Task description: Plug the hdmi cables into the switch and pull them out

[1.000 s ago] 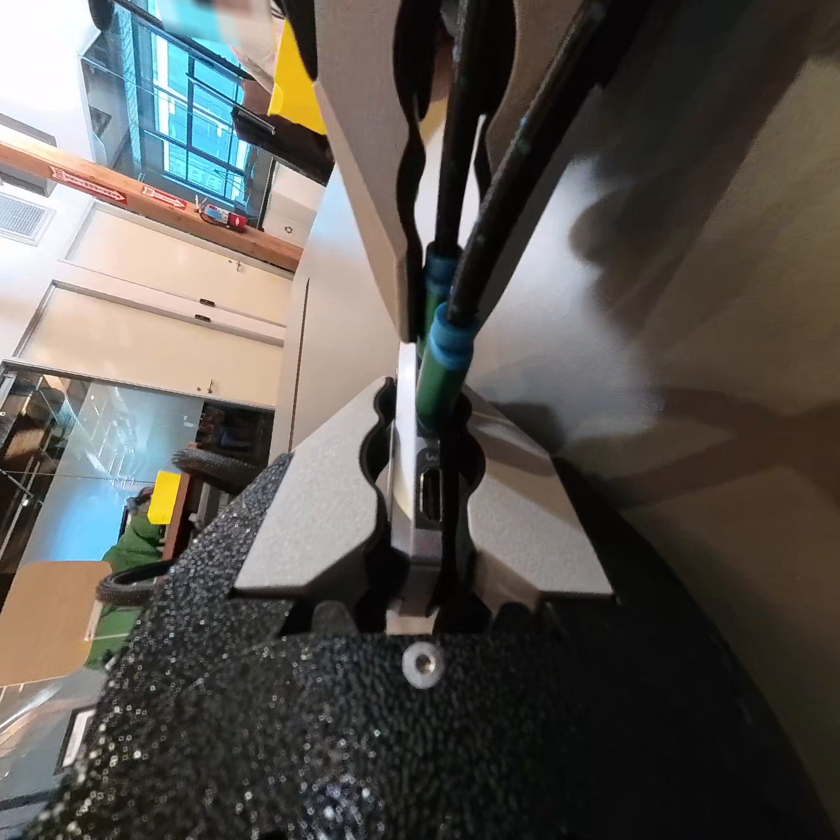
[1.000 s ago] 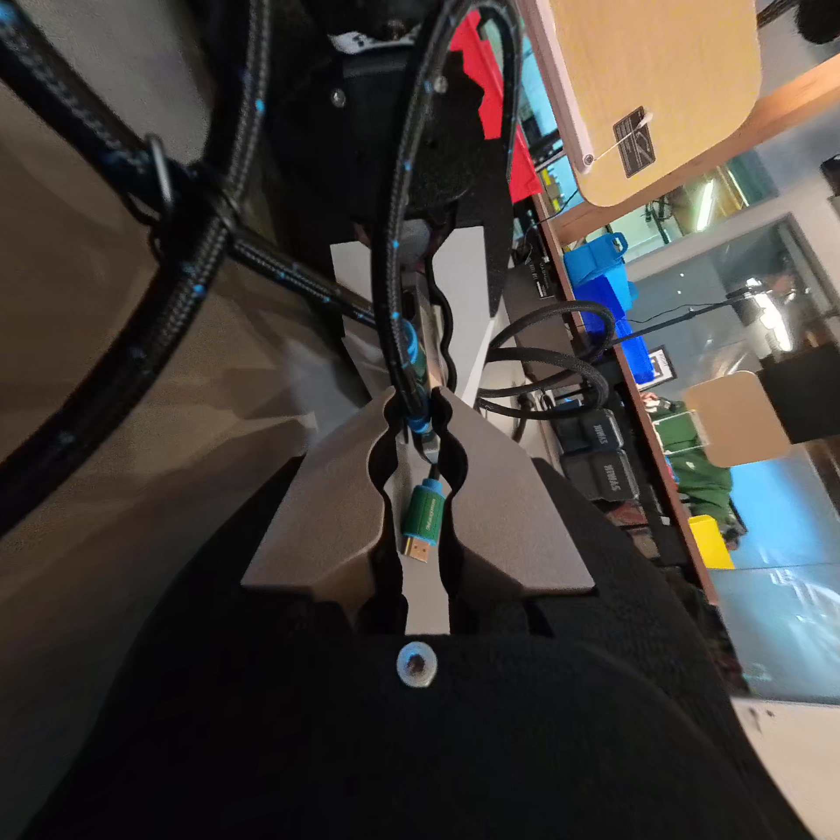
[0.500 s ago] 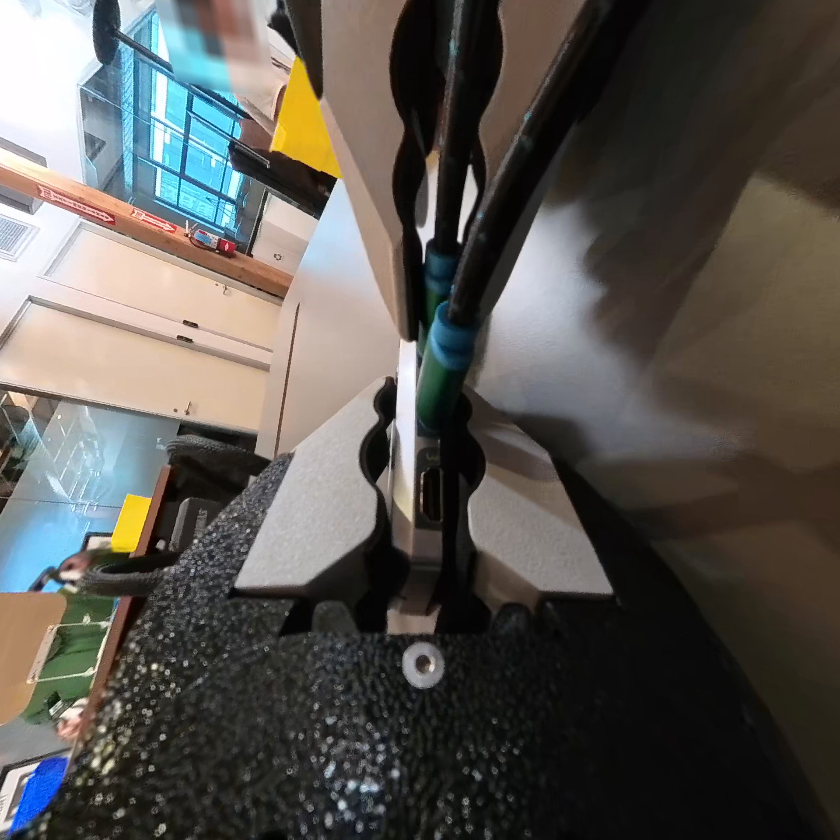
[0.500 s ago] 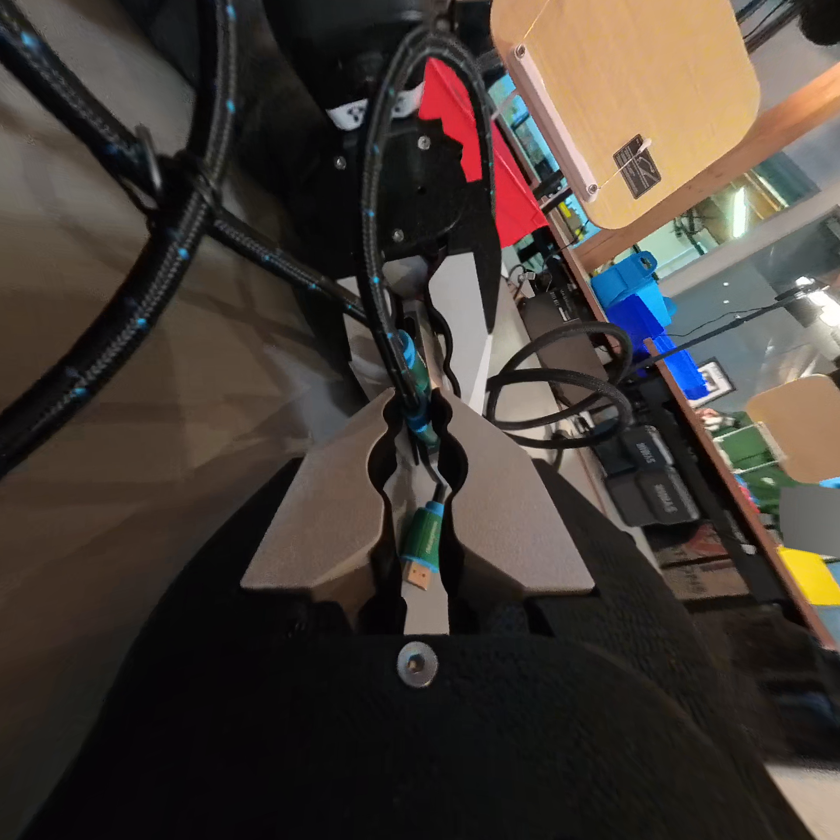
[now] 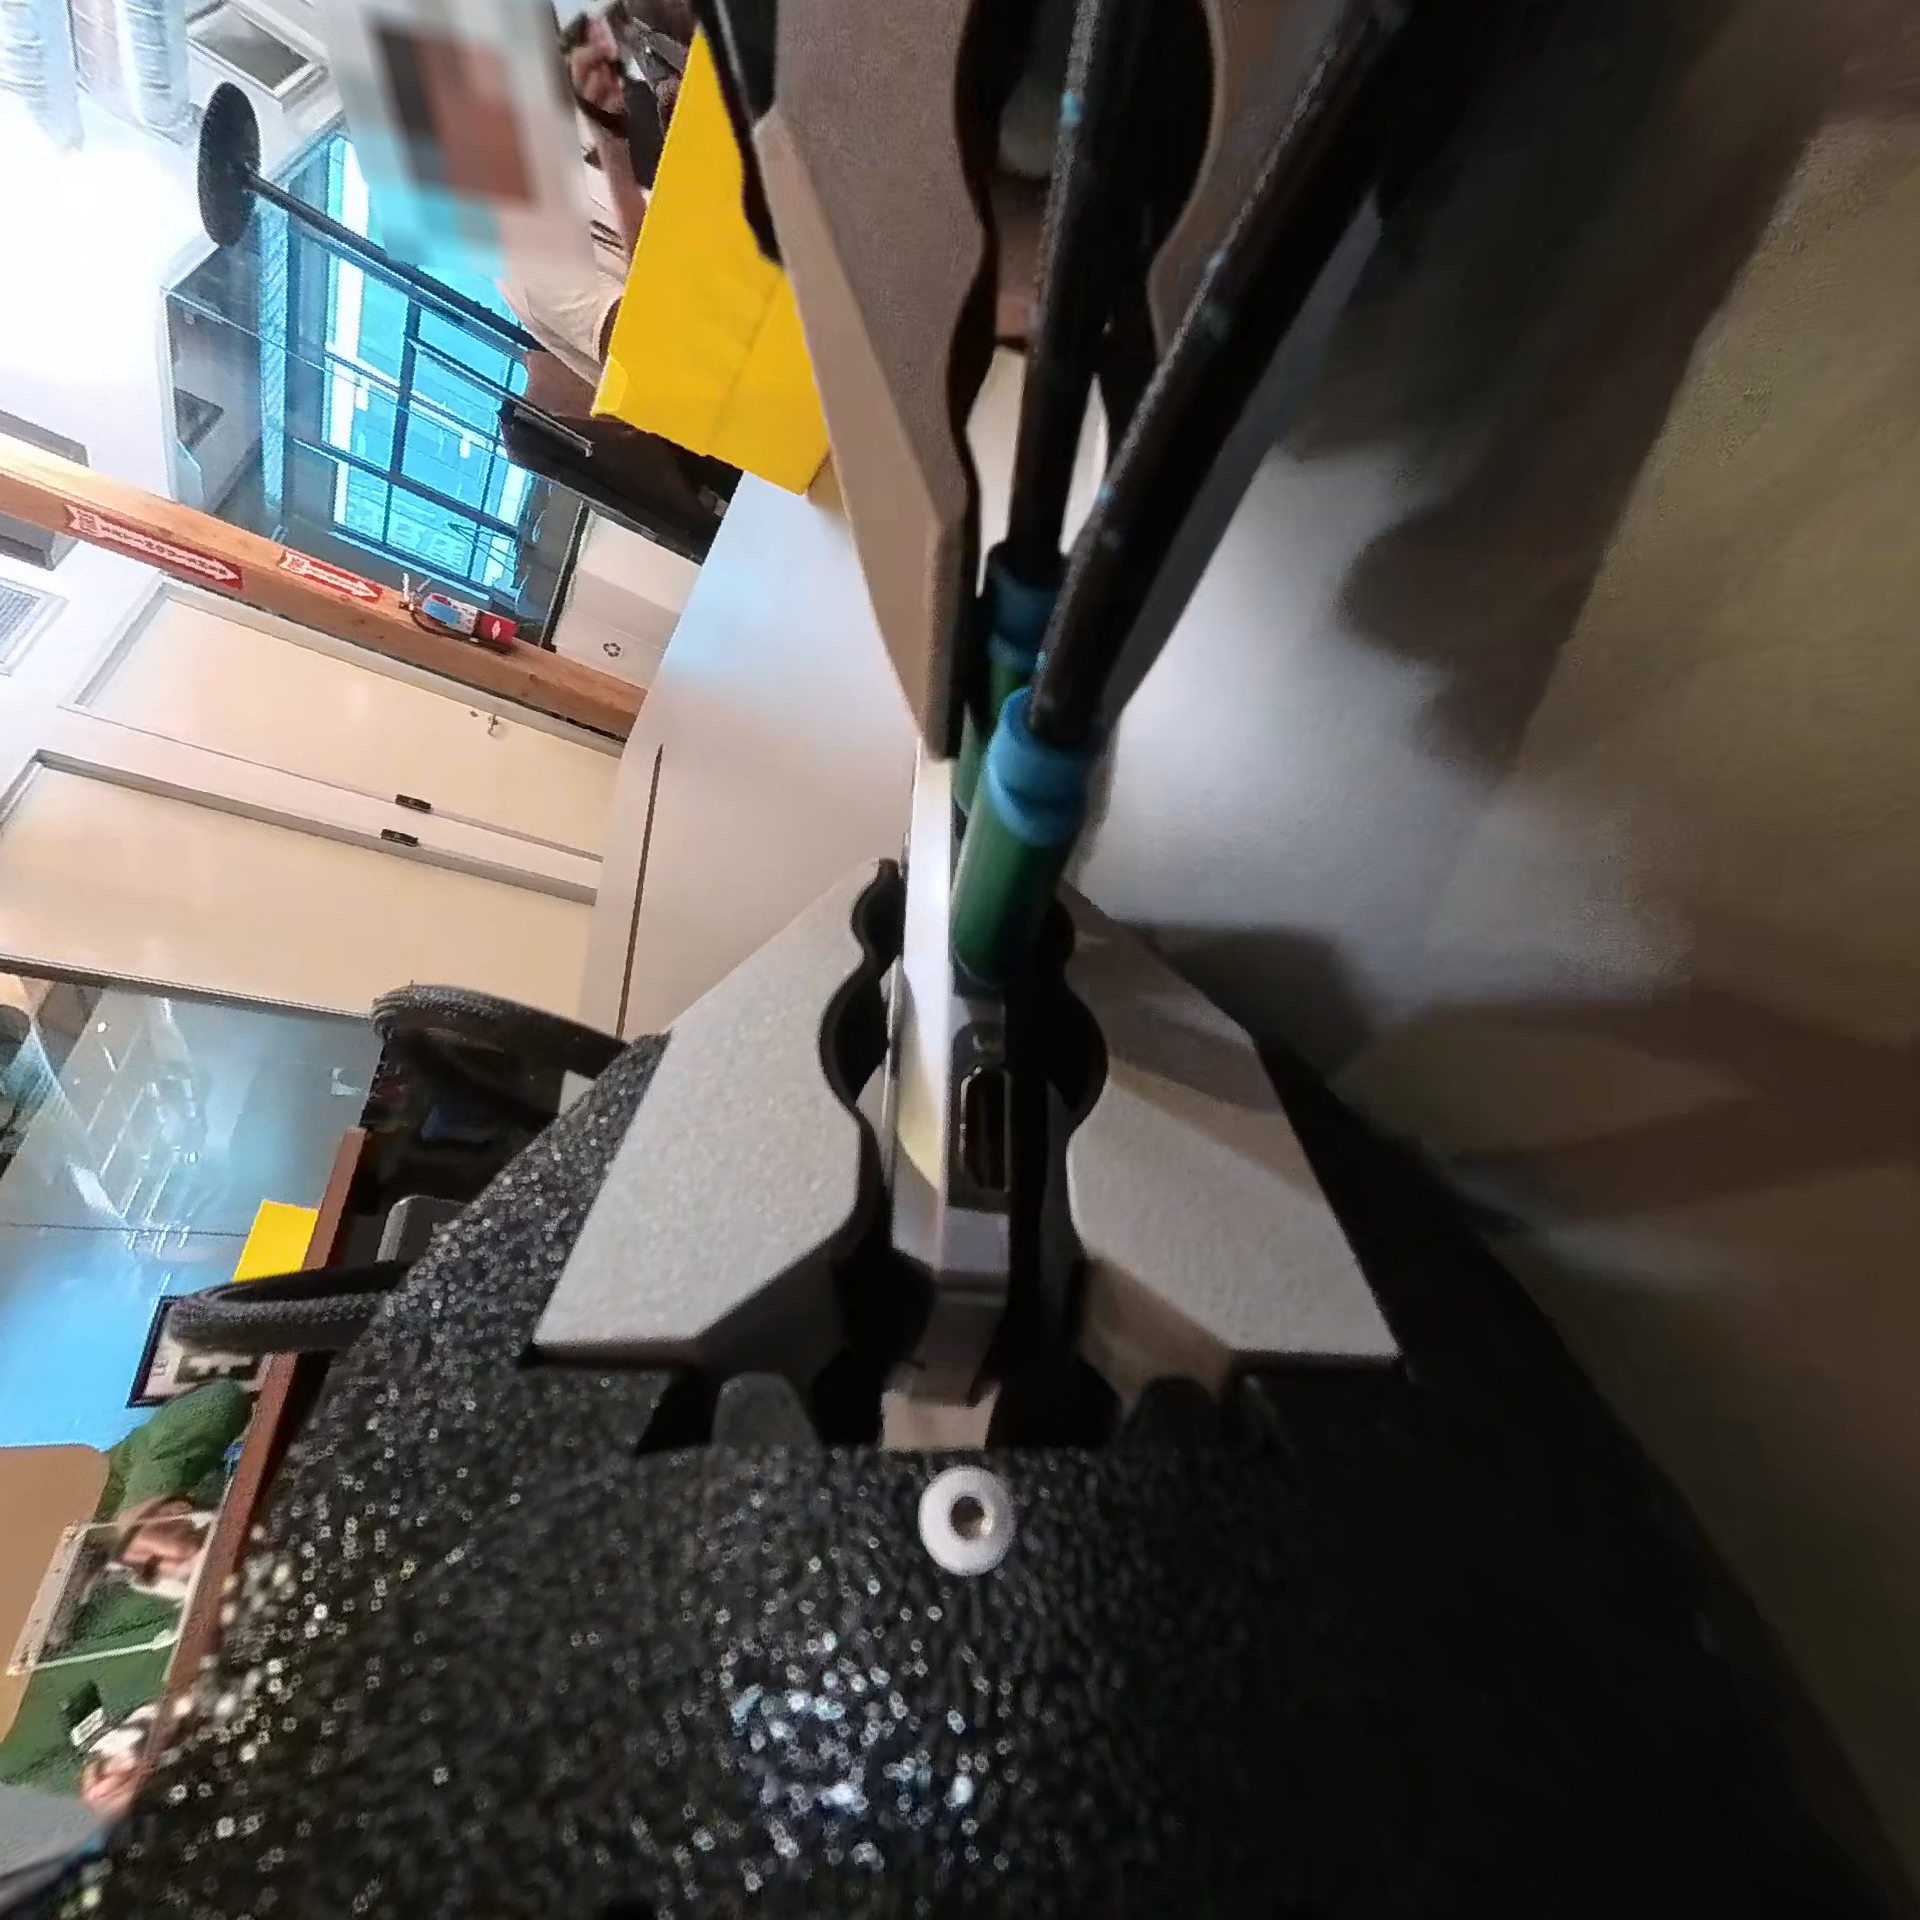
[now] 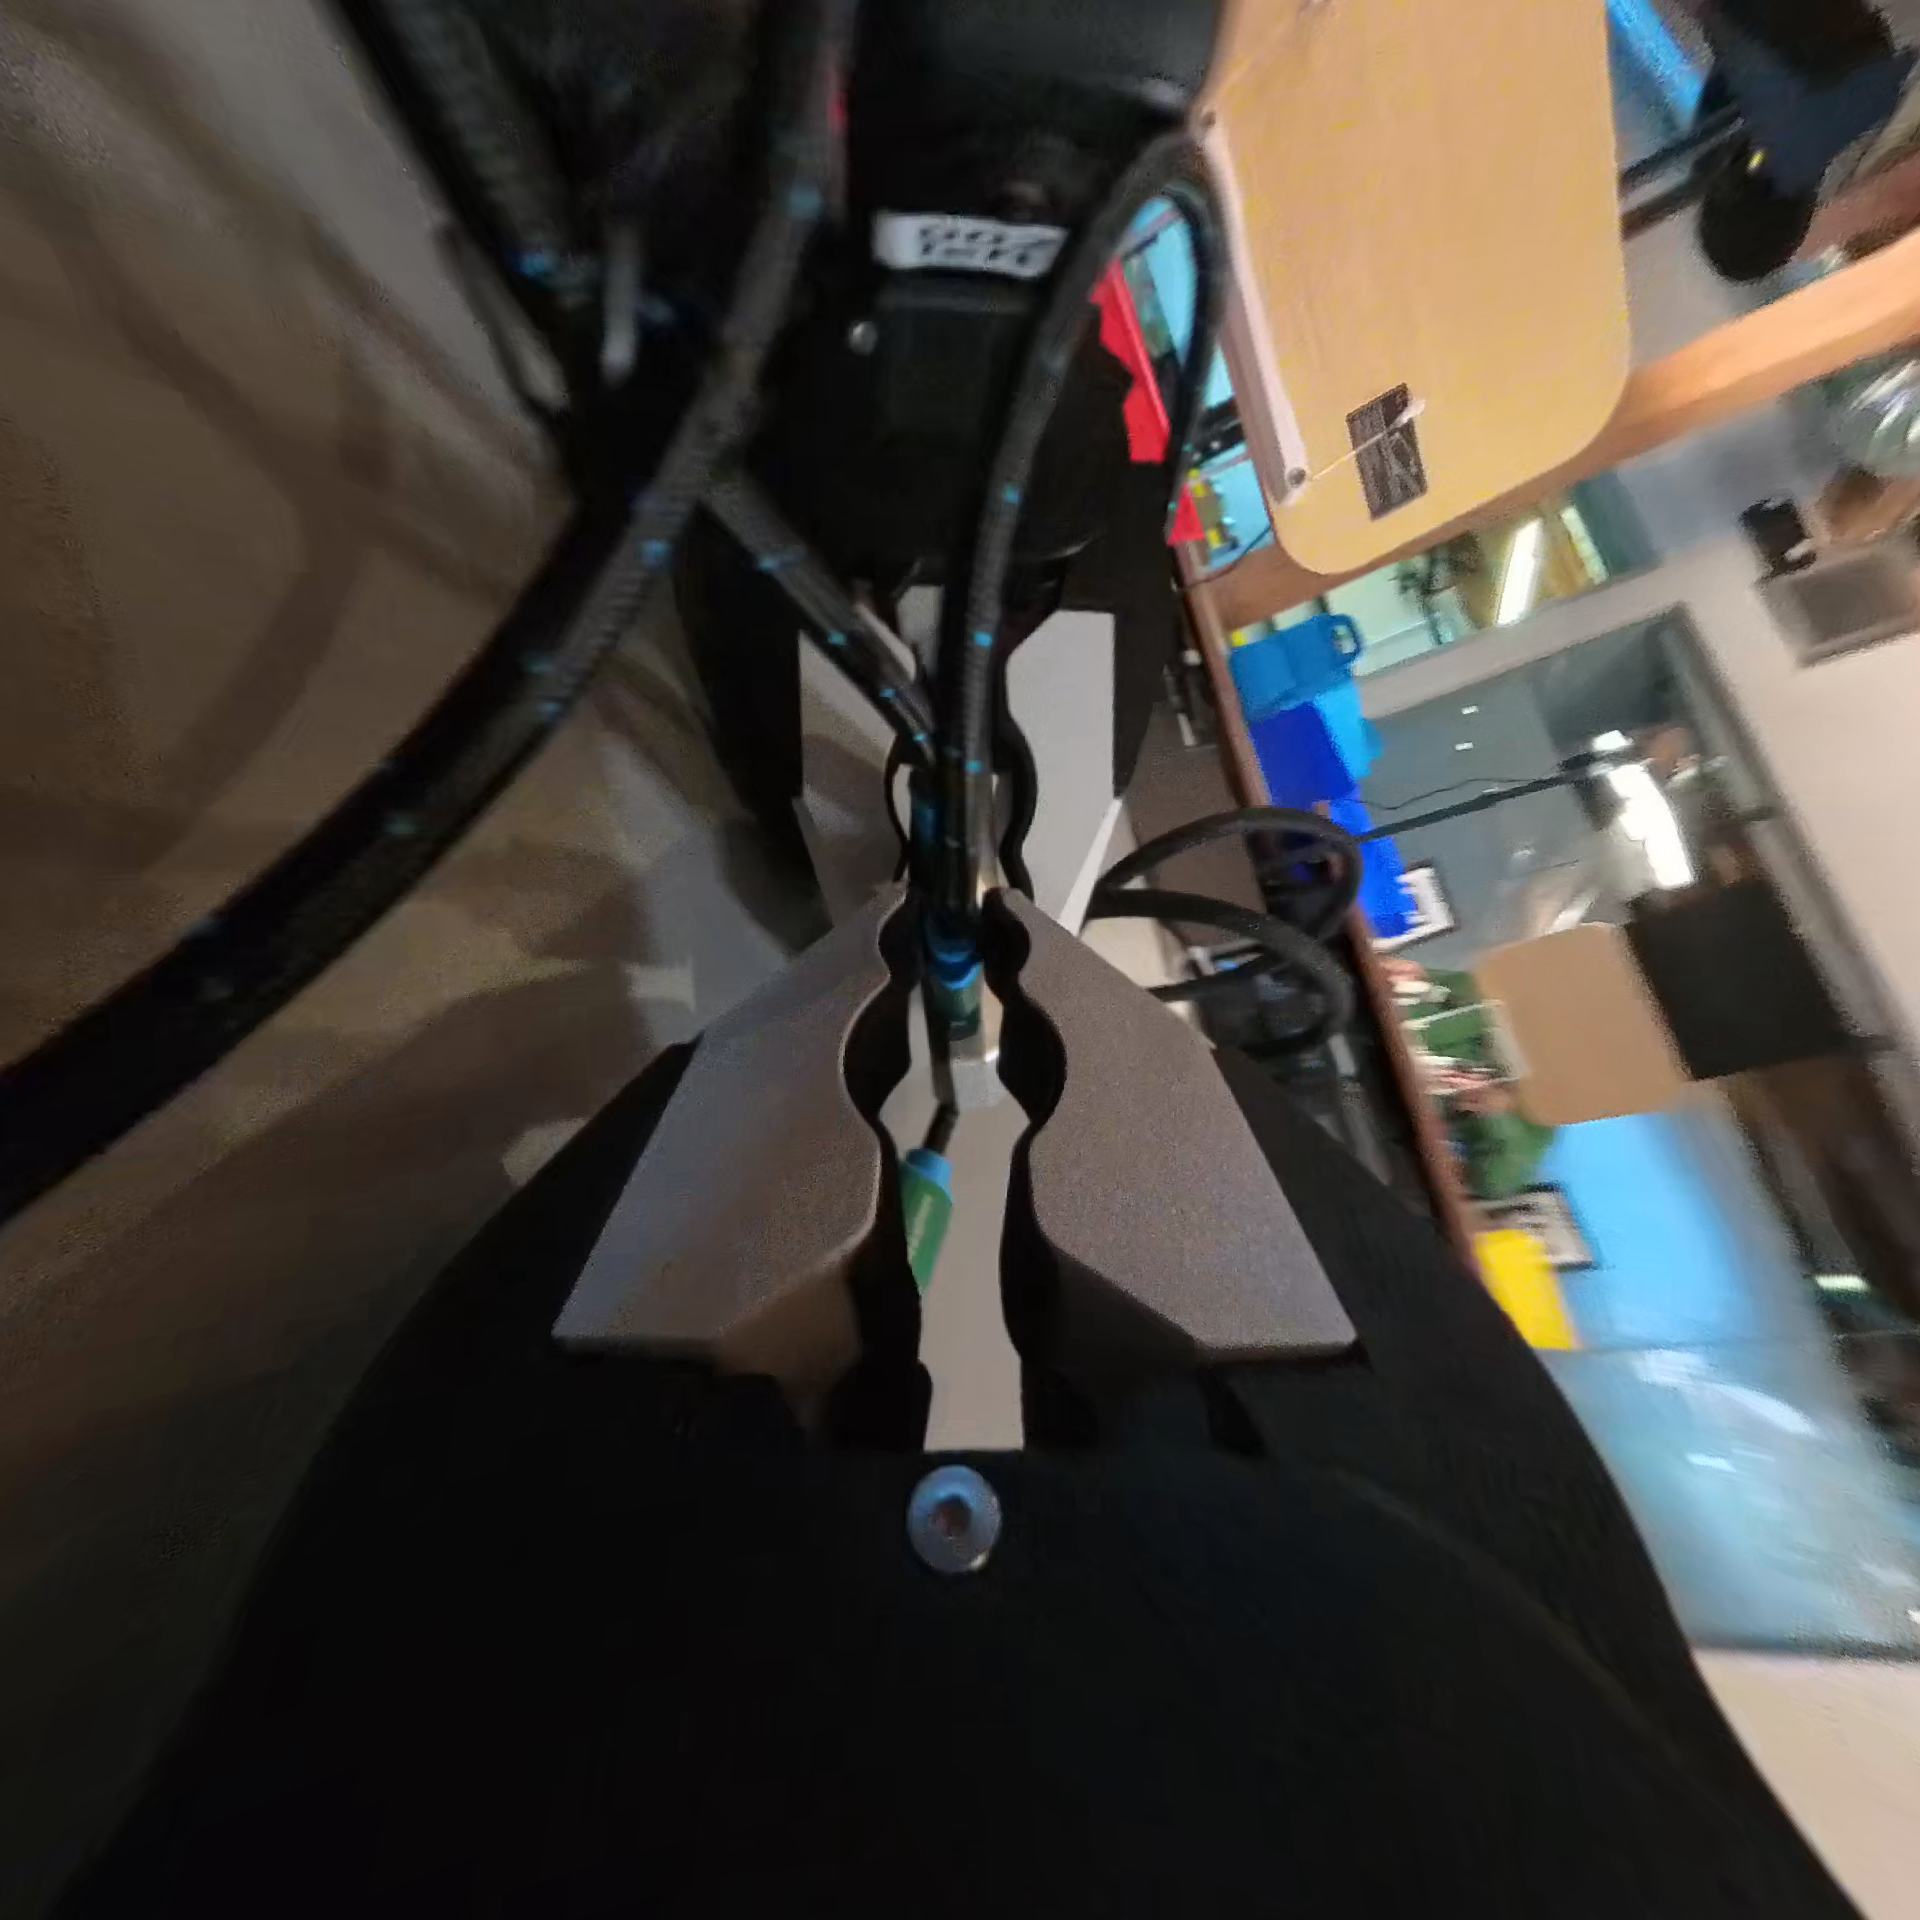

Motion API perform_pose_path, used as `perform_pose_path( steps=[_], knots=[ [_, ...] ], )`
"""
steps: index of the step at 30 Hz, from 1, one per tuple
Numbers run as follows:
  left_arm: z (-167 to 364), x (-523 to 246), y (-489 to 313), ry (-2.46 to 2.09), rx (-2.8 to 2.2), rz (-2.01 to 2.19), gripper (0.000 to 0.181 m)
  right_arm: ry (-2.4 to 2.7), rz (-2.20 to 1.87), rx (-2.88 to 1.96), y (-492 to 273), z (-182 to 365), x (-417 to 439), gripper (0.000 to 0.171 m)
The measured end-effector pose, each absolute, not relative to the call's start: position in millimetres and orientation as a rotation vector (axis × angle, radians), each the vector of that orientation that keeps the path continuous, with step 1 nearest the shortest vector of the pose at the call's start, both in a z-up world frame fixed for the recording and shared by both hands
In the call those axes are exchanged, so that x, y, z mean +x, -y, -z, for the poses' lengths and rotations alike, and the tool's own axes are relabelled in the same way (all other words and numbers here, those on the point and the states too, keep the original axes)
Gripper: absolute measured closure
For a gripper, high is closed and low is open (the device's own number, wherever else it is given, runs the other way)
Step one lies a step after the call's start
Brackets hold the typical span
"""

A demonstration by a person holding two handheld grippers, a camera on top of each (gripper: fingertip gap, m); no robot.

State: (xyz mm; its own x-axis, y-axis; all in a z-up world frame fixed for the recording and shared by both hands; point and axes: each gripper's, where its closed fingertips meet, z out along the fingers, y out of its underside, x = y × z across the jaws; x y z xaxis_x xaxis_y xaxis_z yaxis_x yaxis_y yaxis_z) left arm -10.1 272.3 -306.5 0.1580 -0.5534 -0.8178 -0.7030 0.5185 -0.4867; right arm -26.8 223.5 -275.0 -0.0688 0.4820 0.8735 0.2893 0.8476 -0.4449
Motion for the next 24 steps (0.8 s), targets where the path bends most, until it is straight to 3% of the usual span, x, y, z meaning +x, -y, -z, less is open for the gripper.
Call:
perform_pose_path(
  steps=[4, 10, 19, 24],
  knots=[
    [306, -9, -271, -1.504, -1.133, -0.133, 0.157, 1.652, -0.330, -0.664, -221, 273, -28, 0.162],
    [307, -27, -291, -1.464, -1.200, -0.214, 0.158, 1.587, -0.076, -0.415, -190, 259, -30, 0.163],
    [302, -37, -306, -1.390, -1.247, -0.289, 0.158, 1.452, 0.071, -0.568, -259, 253, -13, 0.162],
    [303, -43, -315, -1.383, -1.256, -0.367, 0.157, 1.222, -0.025, -0.674, -282, 220, 8, 0.162]
  ],
)
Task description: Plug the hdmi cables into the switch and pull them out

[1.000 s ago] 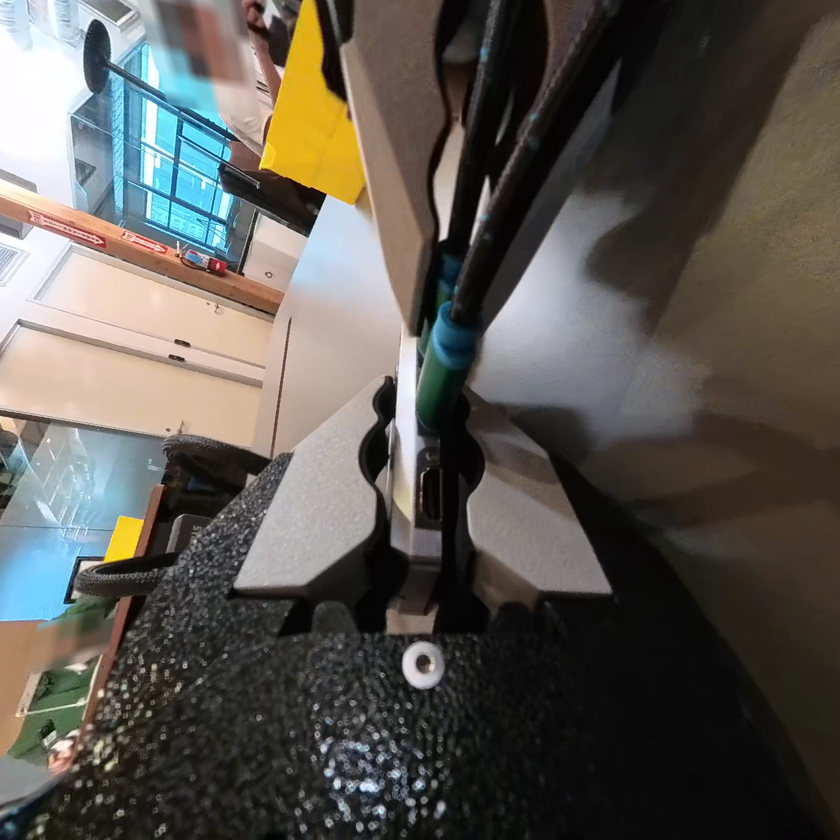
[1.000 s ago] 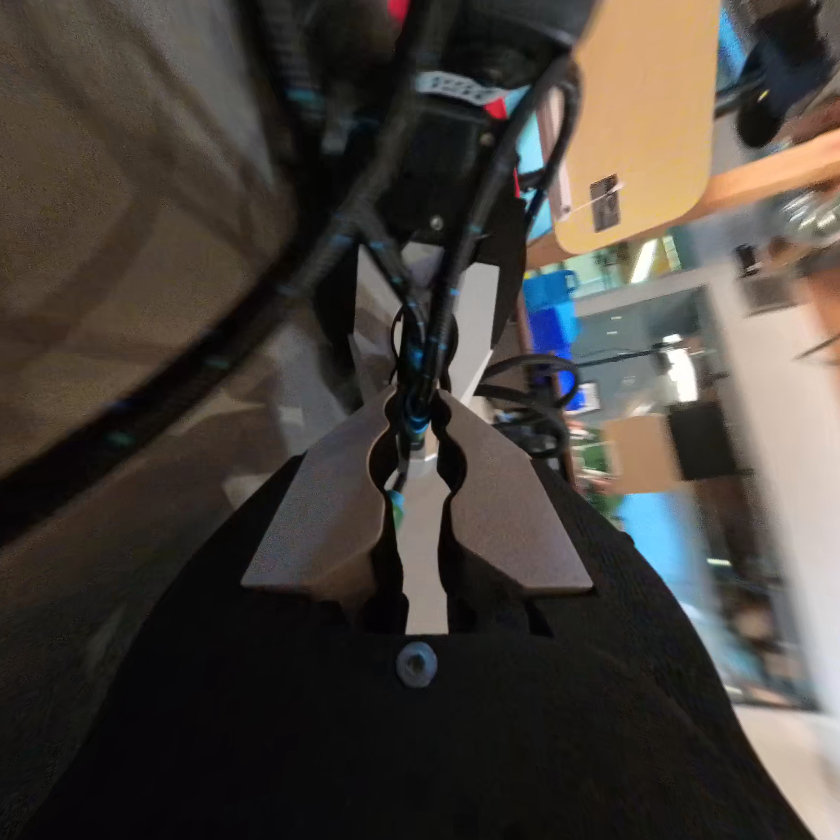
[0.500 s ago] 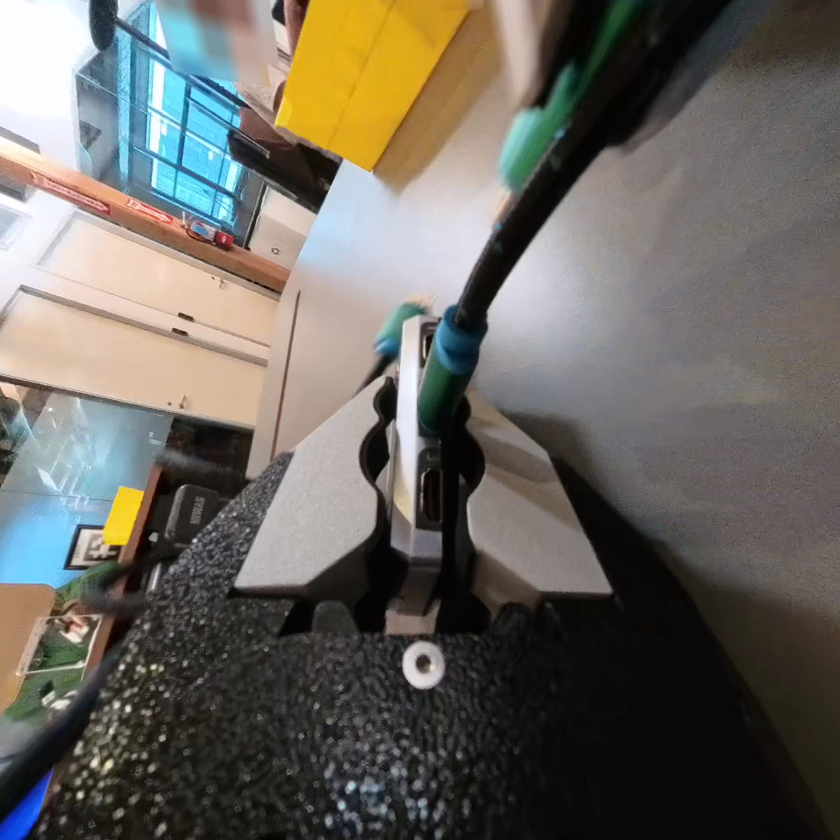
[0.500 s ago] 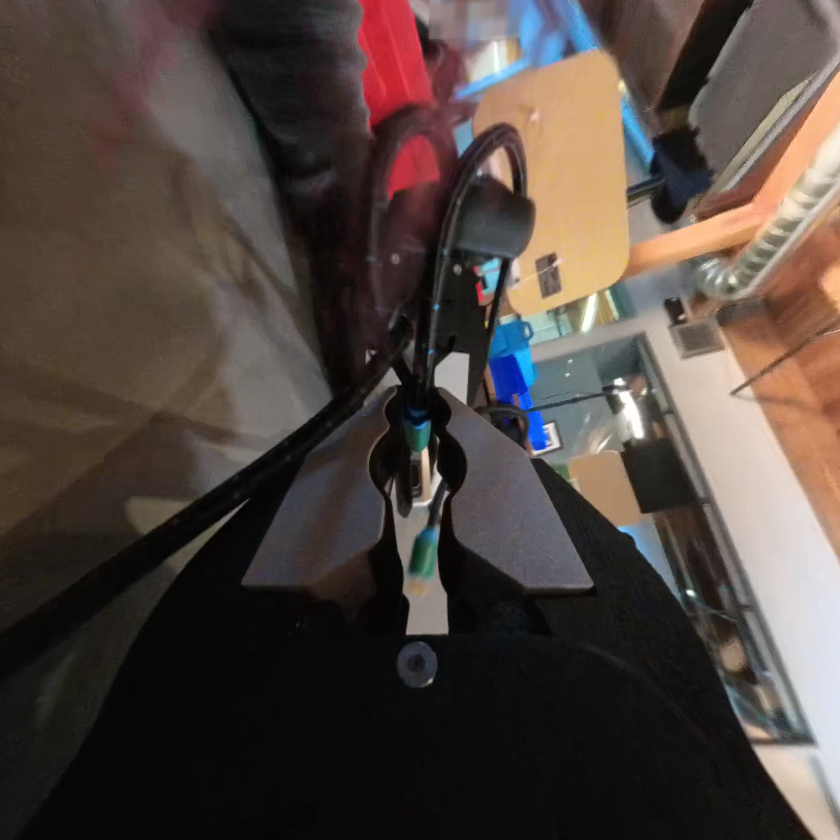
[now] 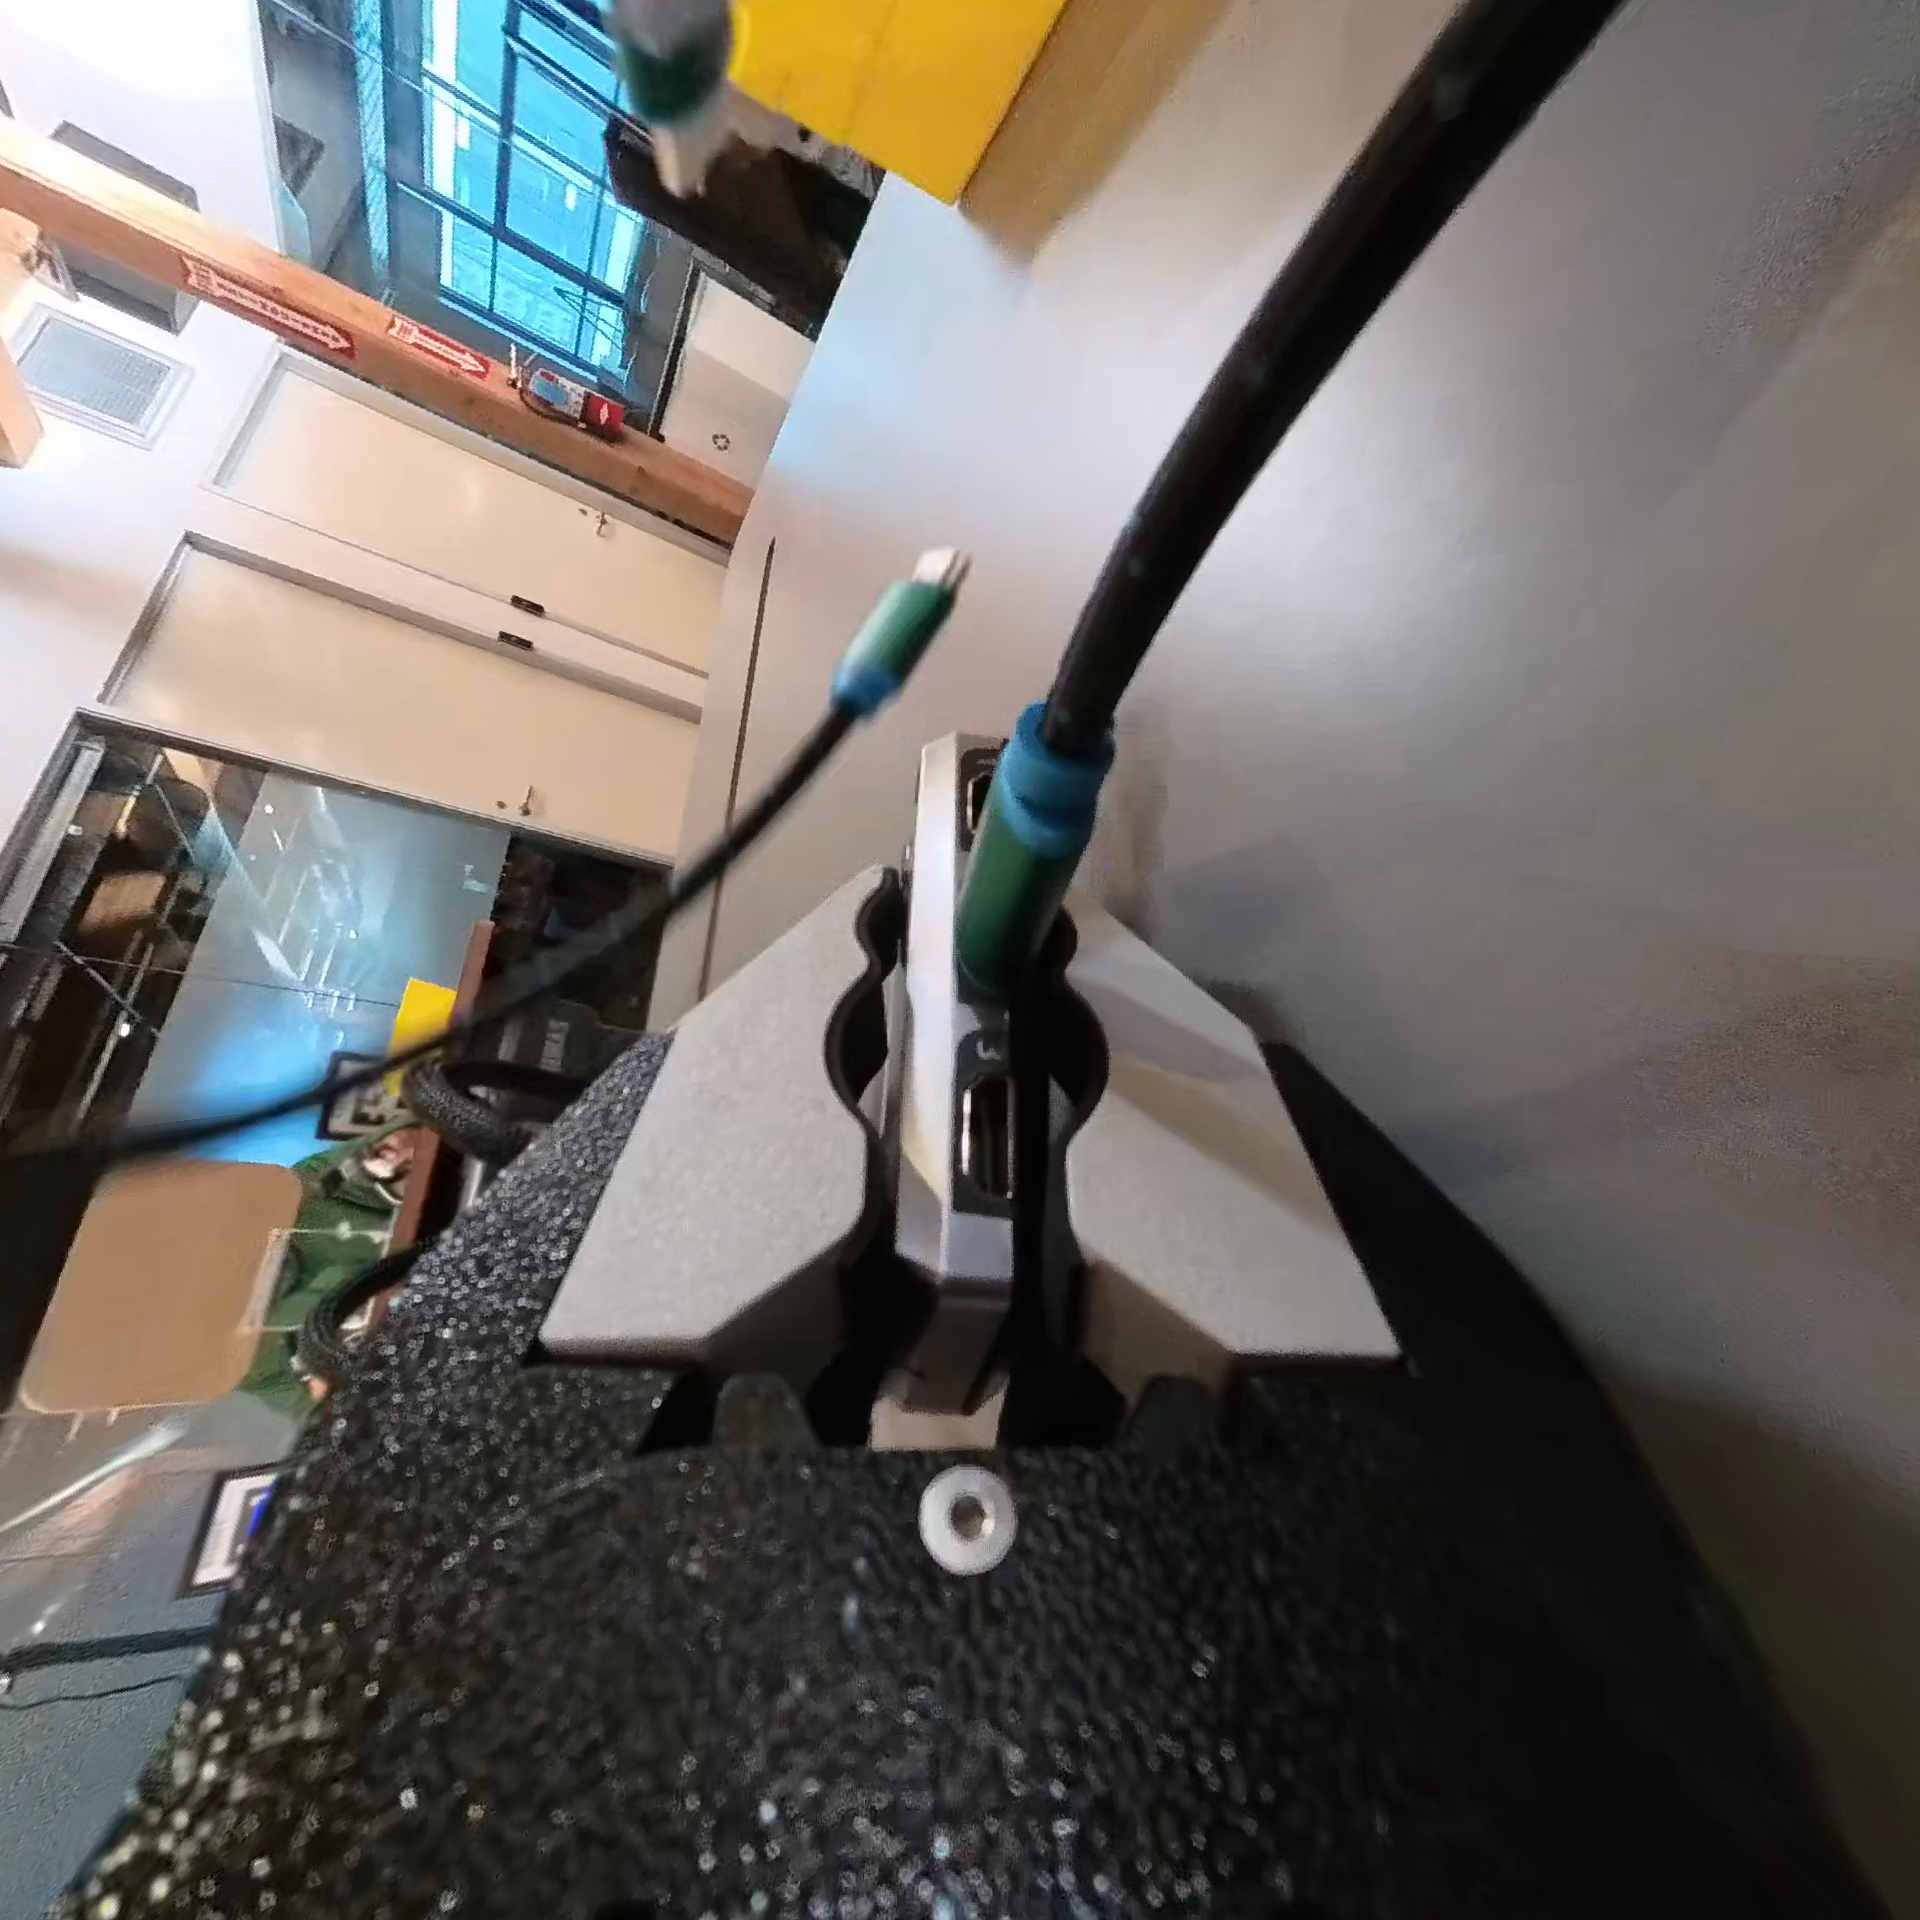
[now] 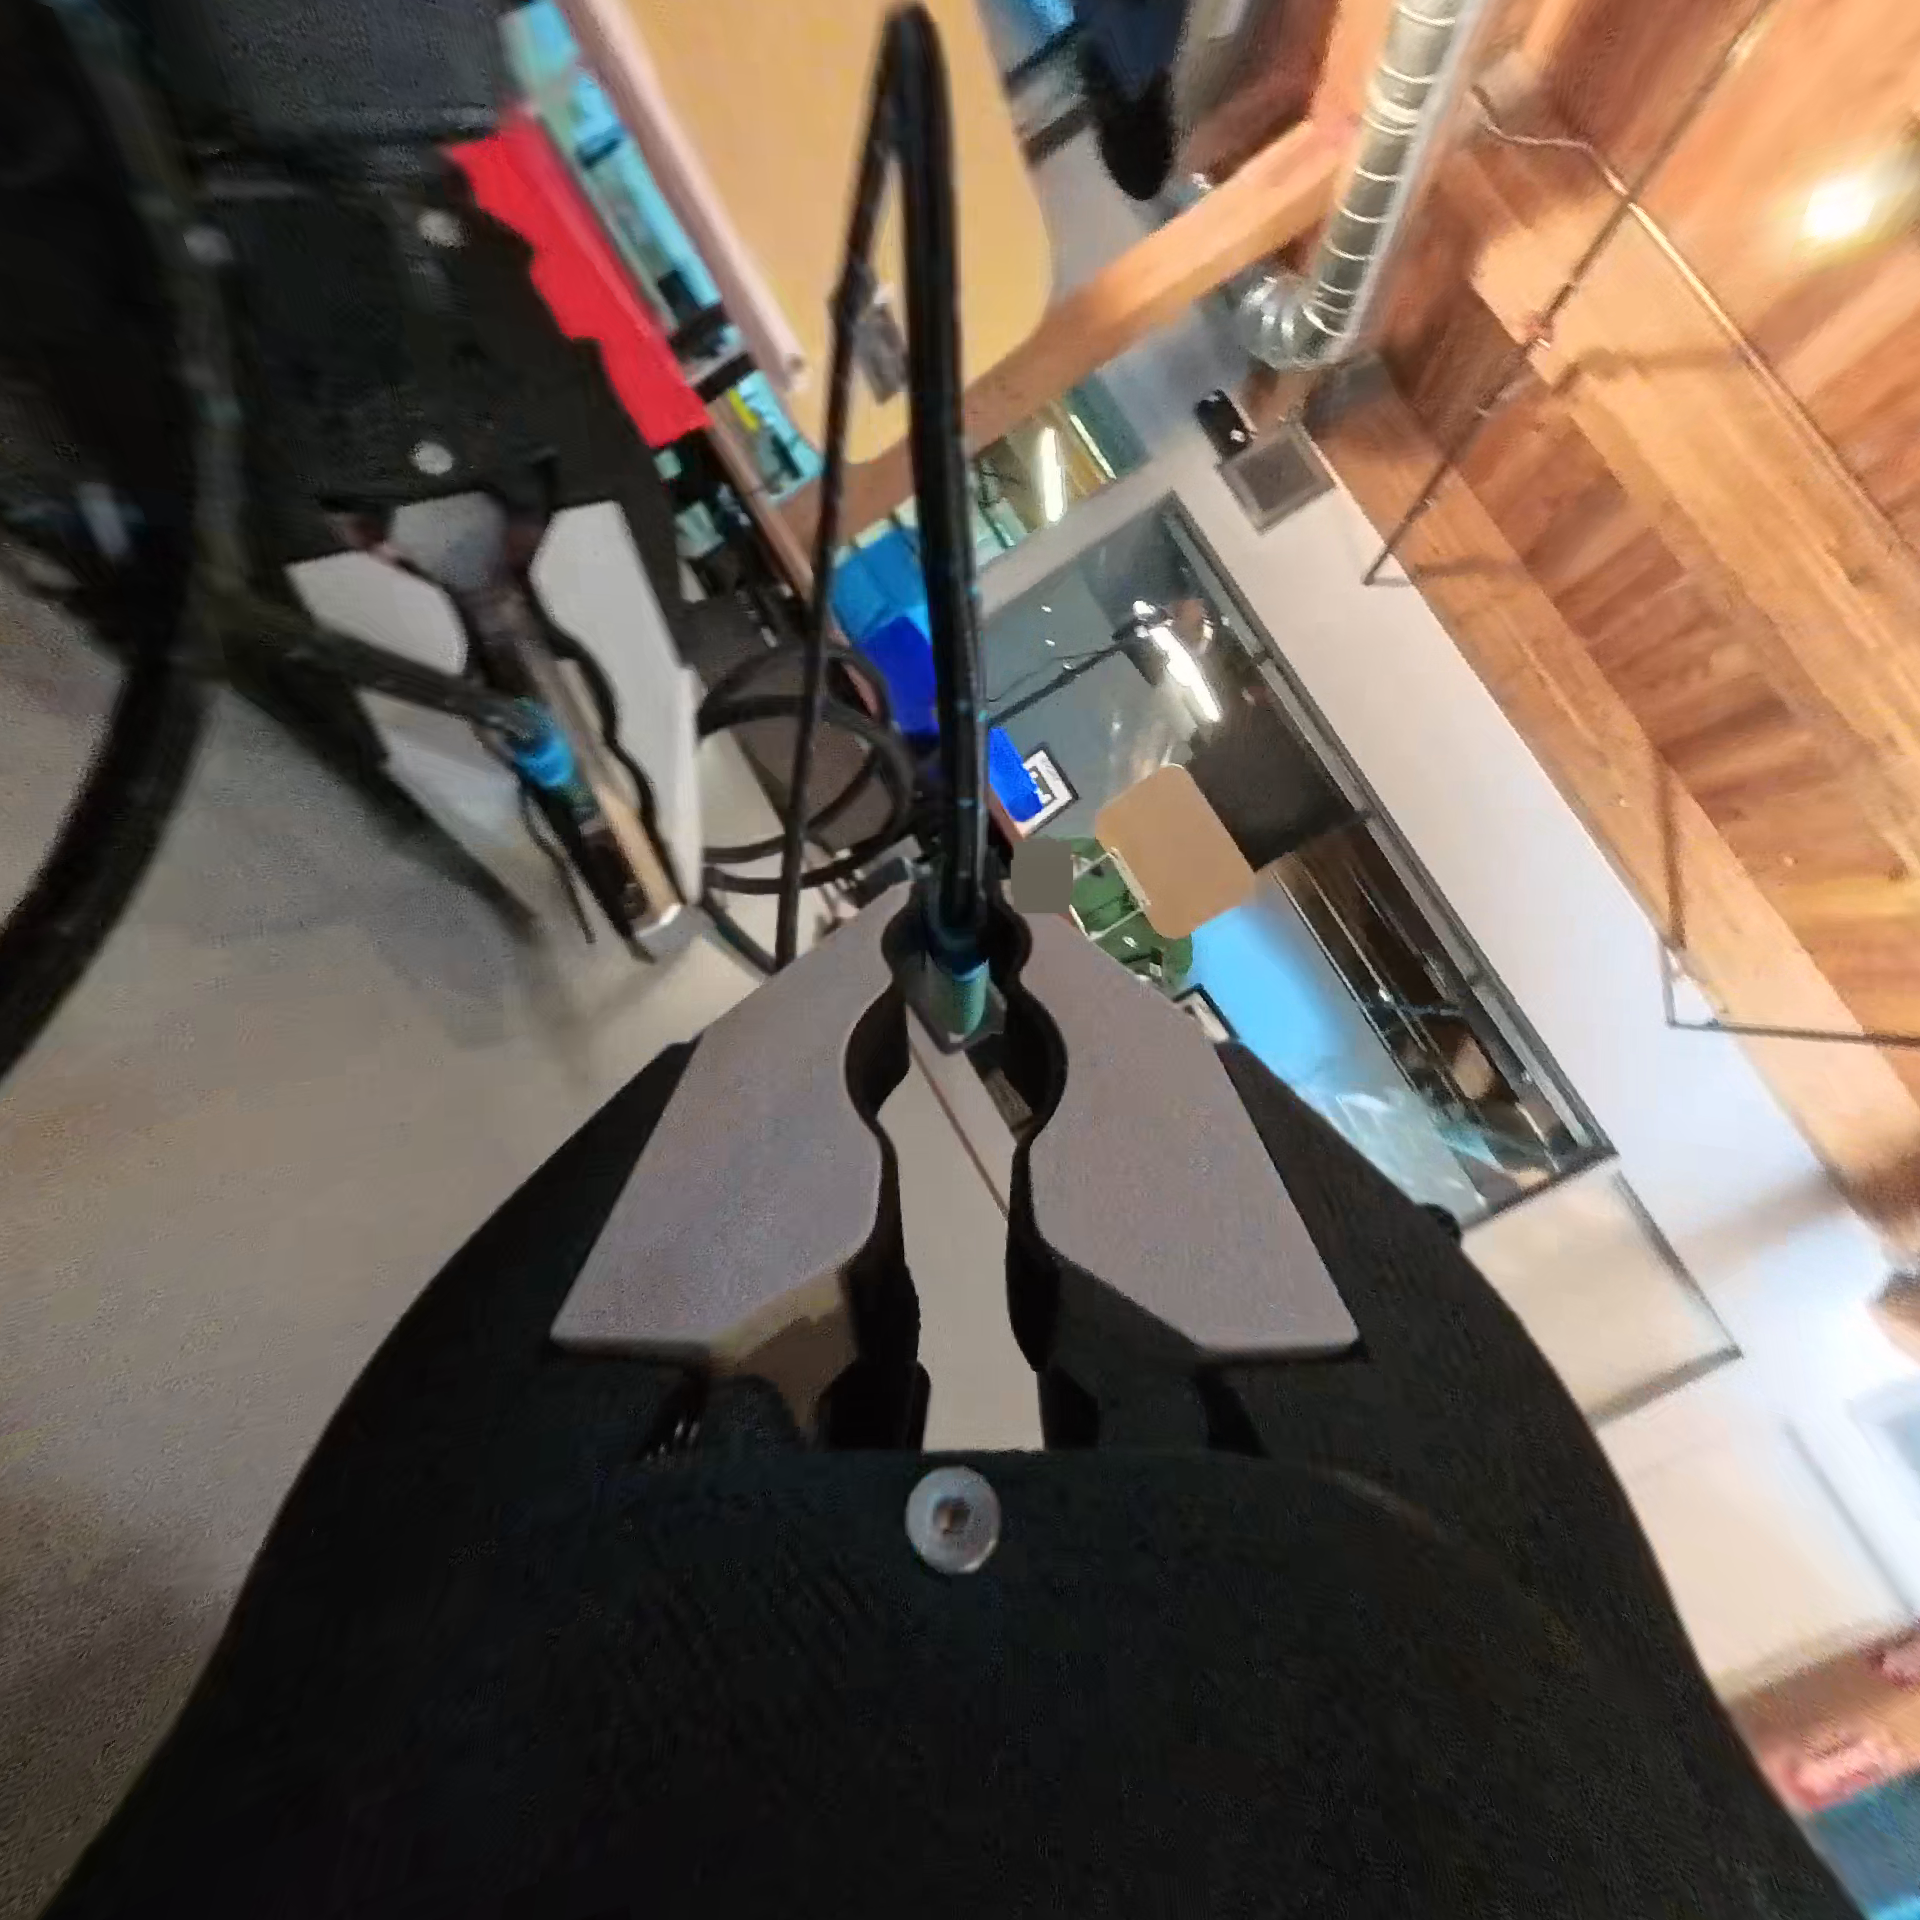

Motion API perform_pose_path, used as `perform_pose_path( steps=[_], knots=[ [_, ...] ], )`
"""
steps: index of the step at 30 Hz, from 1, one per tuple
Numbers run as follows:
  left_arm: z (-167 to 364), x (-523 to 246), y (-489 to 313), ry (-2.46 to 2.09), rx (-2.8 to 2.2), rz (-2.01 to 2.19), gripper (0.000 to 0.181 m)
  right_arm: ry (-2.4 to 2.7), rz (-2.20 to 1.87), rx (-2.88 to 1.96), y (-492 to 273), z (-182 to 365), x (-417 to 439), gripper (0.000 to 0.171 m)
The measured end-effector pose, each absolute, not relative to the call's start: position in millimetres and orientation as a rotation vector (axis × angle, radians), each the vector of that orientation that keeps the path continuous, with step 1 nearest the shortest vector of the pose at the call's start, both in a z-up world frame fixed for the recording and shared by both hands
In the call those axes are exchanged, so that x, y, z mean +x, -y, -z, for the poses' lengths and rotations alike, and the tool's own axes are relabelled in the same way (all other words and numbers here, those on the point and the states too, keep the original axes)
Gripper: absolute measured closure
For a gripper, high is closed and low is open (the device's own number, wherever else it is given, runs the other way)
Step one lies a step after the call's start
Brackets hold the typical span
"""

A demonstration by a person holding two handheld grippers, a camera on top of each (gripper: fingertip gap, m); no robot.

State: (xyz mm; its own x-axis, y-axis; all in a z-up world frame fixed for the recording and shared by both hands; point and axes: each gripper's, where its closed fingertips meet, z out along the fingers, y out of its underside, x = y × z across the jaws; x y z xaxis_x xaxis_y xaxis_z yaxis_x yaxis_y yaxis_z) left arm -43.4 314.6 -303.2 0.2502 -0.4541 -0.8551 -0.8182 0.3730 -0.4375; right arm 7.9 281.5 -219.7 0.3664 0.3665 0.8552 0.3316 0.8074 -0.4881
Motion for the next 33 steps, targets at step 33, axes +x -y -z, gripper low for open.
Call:
perform_pose_path(
  steps=[33],
  knots=[
    [306, -46, -315, -1.429, -1.226, -0.498, 0.157, 1.771, 0.383, -1.780, -331, 206, 330, 0.162]
  ],
)
